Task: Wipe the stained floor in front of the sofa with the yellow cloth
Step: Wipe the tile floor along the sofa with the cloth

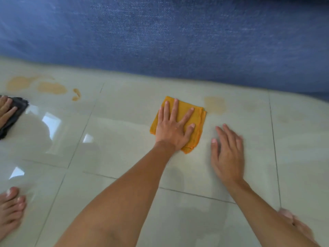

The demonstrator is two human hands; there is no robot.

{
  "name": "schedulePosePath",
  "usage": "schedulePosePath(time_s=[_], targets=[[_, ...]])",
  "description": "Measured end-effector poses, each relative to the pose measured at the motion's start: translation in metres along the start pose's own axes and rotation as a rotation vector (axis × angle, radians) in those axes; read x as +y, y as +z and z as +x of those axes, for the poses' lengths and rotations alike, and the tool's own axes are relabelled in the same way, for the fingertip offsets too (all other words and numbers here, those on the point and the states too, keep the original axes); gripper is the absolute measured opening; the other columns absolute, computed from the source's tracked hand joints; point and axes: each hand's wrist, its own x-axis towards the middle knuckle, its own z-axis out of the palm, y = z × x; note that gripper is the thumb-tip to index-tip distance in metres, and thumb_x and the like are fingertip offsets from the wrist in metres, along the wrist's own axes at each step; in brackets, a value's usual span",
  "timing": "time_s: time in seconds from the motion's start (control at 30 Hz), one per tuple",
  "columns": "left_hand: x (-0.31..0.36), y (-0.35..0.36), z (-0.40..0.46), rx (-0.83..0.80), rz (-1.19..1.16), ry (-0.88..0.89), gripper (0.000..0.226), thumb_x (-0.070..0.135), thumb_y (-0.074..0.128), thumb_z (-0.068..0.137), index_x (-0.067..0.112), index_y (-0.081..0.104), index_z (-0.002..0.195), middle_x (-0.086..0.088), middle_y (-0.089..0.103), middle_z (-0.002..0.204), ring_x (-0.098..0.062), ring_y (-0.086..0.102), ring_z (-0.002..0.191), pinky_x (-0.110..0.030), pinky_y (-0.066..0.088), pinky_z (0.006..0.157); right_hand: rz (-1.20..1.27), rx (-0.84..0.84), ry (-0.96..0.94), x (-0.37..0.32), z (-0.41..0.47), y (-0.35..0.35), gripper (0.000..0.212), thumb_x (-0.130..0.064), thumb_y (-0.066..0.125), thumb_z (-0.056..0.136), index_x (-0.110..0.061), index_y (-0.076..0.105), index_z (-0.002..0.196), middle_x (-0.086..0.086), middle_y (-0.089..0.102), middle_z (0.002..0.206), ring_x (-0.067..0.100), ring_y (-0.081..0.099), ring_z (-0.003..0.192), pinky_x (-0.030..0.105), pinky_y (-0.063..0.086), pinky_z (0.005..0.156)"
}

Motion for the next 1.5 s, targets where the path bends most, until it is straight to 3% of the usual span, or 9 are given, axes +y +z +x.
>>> schedulePosePath(time_s=[0.3,0.47,0.63,0.77,0.9,1.0,1.1,1.3,1.5], targets=[[-0.086,-0.005,-0.072,0.049,0.027,-0.192,0.062,0.065,0.024,0.092,0.05,0.012,0.15,-0.009,0.006,0.165,-0.038,0.004,0.15,-0.052,0.006,0.122,-0.126,-0.125,0.03,-0.003,-0.006,0.002,0.054,-0.037,0.037,0.098,-0.014,0.047,0.145,0.009,0.042,0.155,0.032,0.035,0.143,0.049,0.019,0.121],[-0.135,-0.016,-0.023,0.047,0.027,-0.385,0.063,0.067,0.021,0.091,0.049,0.009,0.15,-0.01,0.001,0.165,-0.038,0.001,0.15,-0.054,0.002,0.121,-0.131,-0.109,0.022,-0.003,-0.005,0.004,0.053,-0.036,0.041,0.098,-0.013,0.047,0.145,0.01,0.041,0.155,0.034,0.034,0.143,0.05,0.02,0.121],[-0.129,-0.023,0.046,0.044,0.029,-0.424,0.063,0.066,0.014,0.091,0.048,0.007,0.151,-0.011,-0.004,0.165,-0.039,-0.006,0.15,-0.055,-0.002,0.121,-0.101,-0.067,0.02,-0.004,-0.005,0.009,0.053,-0.035,0.043,0.097,-0.011,0.048,0.144,0.012,0.042,0.154,0.035,0.036,0.143,0.049,0.02,0.121],[-0.067,-0.018,0.084,0.046,0.008,-0.333,0.064,0.065,0.014,0.091,0.048,0.009,0.151,-0.012,-0.003,0.165,-0.041,-0.005,0.15,-0.056,-0.003,0.12,-0.004,-0.056,0.03,0.001,-0.005,0.006,0.058,-0.042,0.045,0.094,-0.012,0.05,0.143,0.008,0.043,0.154,0.031,0.035,0.144,0.047,0.02,0.122],[0.014,-0.009,0.092,0.027,0.019,-0.15,0.064,0.064,0.013,0.091,0.046,0.01,0.152,-0.012,-0.001,0.165,-0.043,-0.005,0.149,-0.057,-0.003,0.12,0.345,-0.021,0.111,0.011,-0.004,-0.013,0.057,-0.038,0.042,0.096,-0.009,0.047,0.144,0.007,0.039,0.156,0.021,0.031,0.147,0.035,0.016,0.124],[0.066,0.001,0.072,-0.014,0.019,-0.021,0.063,0.062,0.015,0.092,0.045,0.011,0.152,-0.012,-0.001,0.165,-0.043,-0.005,0.149,-0.057,-0.003,0.119,0.207,0.099,0.193,0.043,-0.015,-0.027,0.052,-0.034,0.04,0.099,-0.007,0.049,0.142,0.011,0.04,0.156,0.029,0.035,0.144,0.043,0.021,0.121],[0.096,0.012,0.032,-0.029,0.008,0.074,0.063,0.063,0.017,0.091,0.046,0.014,0.152,-0.012,0.001,0.165,-0.043,-0.004,0.149,-0.057,-0.001,0.119,0.04,0.076,0.254,0.073,-0.038,-0.033,0.052,-0.035,0.037,0.099,-0.007,0.051,0.14,0.014,0.041,0.154,0.035,0.038,0.142,0.053,0.024,0.118],[0.088,0.022,-0.065,-0.01,-0.027,0.138,0.061,0.064,0.022,0.092,0.047,0.018,0.151,-0.012,0.002,0.165,-0.041,-0.001,0.15,-0.055,0.002,0.12,-0.099,-0.046,0.19,0.068,-0.063,-0.042,0.055,-0.038,0.033,0.097,-0.011,0.051,0.141,0.012,0.044,0.153,0.034,0.035,0.143,0.054,0.021,0.119],[0.016,0.016,-0.123,0.025,-0.001,-0.012,0.062,0.066,0.026,0.091,0.048,0.019,0.15,-0.011,0.008,0.165,-0.039,0.004,0.15,-0.054,0.007,0.121,-0.106,-0.182,0.122,0.026,-0.055,-0.03,0.061,-0.044,0.027,0.096,-0.016,0.042,0.148,0.009,0.037,0.158,0.031,0.028,0.148,0.053,0.016,0.121]])
